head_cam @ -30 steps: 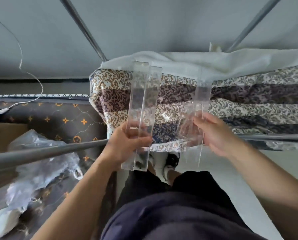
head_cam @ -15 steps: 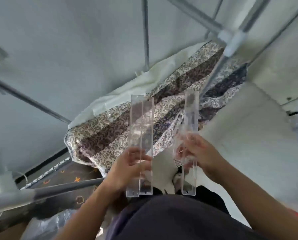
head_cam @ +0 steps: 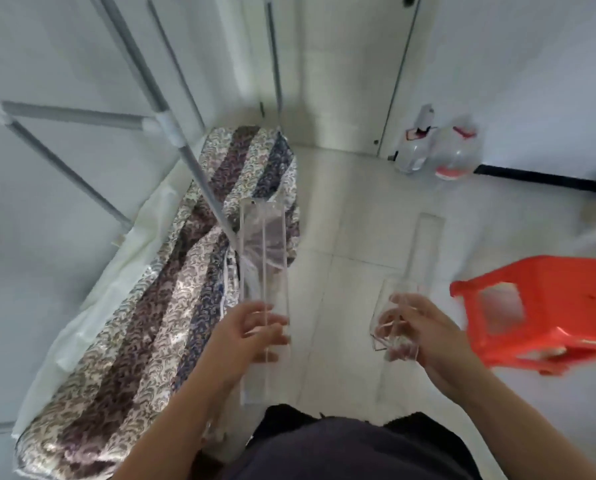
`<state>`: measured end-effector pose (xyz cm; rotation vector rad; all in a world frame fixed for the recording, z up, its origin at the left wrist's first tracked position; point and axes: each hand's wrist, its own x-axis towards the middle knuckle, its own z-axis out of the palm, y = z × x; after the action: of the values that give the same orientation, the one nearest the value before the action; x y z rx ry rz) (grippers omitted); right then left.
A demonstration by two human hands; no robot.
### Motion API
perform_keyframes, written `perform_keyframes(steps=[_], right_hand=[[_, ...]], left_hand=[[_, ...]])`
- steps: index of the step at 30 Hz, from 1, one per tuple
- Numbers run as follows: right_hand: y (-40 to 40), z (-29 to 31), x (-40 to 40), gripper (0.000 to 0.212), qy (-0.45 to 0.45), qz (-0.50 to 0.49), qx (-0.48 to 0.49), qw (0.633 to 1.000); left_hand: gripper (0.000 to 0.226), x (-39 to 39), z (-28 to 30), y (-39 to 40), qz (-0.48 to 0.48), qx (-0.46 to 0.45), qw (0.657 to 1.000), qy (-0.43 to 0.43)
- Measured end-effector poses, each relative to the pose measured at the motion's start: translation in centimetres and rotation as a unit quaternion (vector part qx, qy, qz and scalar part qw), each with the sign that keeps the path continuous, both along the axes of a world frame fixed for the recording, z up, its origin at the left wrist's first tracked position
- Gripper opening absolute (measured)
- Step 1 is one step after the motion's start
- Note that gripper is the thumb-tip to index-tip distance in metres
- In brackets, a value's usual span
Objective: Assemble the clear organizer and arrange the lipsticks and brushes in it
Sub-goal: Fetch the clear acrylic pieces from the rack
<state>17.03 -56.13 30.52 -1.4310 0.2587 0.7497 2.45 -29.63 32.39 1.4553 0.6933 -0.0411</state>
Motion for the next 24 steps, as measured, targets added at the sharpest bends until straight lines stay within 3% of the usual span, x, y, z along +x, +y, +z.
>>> perform_keyframes(steps=[5, 14, 24], right_hand=[[-11.2, -0.1, 1.7, 0.016, -0.021, -0.111, 0.01, 0.994], [-31.1, 0.8, 3.7, 0.02, -0.037, -0.219, 0.014, 0.975], [-43.5, 1.6, 7.6, 0.019, -0.027, -0.37, 0.06, 0.927]], left_hand=[[0.033, 6.0, -0.5, -9.2, -0.065, -0.013, 0.998, -0.007], [0.03, 15.3, -1.8, -27.9, -0.17, -0.047, 0.984, 0.011], [0.034, 29.1, -0.2, -39.8, -0.337, 0.002, 0.941, -0.001]])
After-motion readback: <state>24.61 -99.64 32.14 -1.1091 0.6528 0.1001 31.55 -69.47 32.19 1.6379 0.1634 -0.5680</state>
